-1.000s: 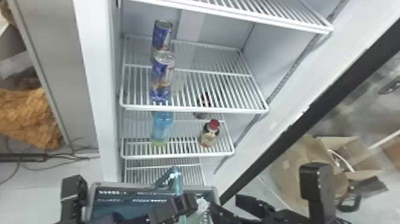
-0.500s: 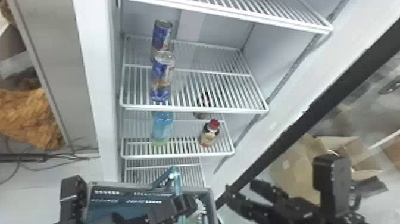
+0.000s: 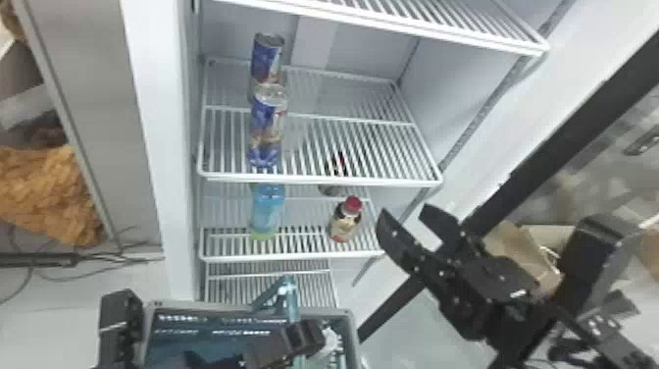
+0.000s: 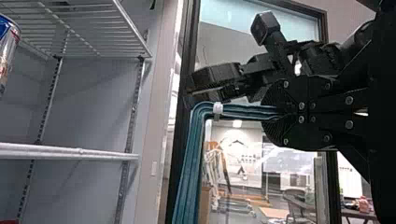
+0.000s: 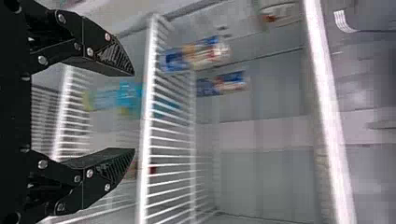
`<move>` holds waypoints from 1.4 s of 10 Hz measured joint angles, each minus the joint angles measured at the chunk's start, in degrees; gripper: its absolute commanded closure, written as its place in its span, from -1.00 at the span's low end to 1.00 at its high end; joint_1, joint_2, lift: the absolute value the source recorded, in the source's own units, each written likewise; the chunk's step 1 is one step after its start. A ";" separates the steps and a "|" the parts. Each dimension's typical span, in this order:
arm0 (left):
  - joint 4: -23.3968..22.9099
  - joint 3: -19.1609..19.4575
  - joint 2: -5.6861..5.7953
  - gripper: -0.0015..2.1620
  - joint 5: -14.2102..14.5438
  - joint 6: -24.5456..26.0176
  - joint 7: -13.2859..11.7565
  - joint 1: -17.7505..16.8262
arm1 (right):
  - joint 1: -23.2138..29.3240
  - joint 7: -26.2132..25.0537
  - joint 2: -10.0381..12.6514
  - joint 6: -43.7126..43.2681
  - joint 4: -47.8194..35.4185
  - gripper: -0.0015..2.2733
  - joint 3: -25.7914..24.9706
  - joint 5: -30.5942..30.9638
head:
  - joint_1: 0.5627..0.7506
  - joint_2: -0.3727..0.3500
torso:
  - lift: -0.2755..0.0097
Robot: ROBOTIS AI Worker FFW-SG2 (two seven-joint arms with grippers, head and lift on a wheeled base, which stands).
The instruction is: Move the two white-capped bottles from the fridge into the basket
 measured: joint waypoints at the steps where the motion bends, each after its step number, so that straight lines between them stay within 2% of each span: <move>1: 0.00 0.09 -0.06 0.10 0.00 -0.08 0.00 0.08 | -0.02 -0.15 0.11 -6.03 2.25 -0.54 0.59 -0.20 | 0.41 -0.94 | 0.93; 4: 0.00 0.22 -0.12 0.10 0.00 -0.22 0.00 0.38 | 0.00 -0.06 1.05 -27.00 13.04 -0.54 1.37 -0.54 | 0.41 -0.94 | 0.93; 6: 0.00 0.17 -0.12 0.10 -0.05 -0.22 0.00 0.42 | -1.36 2.46 1.15 -35.62 20.64 -0.54 1.37 -0.64 | 0.41 -0.94 | 0.93; 9: 0.04 -0.01 -0.10 0.10 -0.23 -0.22 0.09 0.38 | -3.29 4.06 1.13 -42.04 27.92 -0.54 1.18 -0.06 | 0.41 -0.94 | 0.93; 14: 0.14 -0.50 0.05 0.10 -0.04 -0.11 0.09 0.27 | -3.80 4.27 1.10 -43.45 29.54 -0.54 1.69 1.21 | 0.41 -0.94 | 0.93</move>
